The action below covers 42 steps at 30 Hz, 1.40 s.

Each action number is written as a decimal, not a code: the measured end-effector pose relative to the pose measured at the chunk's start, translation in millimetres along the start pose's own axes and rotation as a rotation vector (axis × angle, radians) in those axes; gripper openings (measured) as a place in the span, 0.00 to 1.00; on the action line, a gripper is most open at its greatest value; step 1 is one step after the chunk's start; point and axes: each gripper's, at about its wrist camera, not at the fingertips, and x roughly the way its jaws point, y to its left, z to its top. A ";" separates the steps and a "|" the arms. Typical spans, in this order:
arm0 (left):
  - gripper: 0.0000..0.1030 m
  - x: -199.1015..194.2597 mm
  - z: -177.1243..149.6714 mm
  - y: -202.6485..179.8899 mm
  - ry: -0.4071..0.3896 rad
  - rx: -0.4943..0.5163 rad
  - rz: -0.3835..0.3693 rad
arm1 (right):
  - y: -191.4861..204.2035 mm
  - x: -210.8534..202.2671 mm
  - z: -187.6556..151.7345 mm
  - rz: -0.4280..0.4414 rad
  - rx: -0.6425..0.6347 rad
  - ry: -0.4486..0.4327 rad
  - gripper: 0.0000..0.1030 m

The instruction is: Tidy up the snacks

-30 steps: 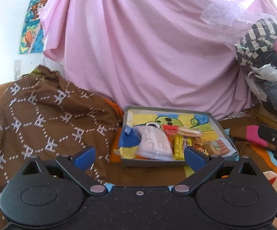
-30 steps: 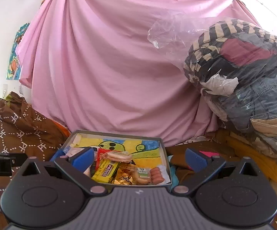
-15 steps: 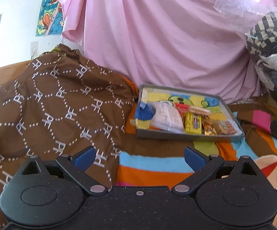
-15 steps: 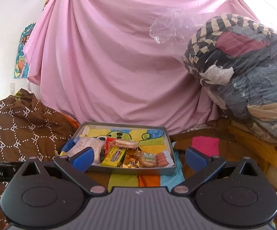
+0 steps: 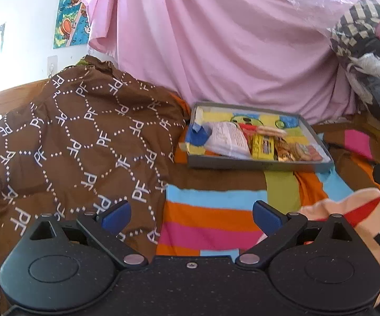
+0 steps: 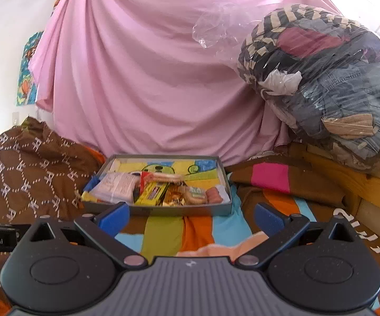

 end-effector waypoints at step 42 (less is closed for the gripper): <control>0.95 -23.4 -61.4 1.4 0.012 0.088 0.057 | -2.4 -12.8 -64.4 0.097 0.100 0.114 1.00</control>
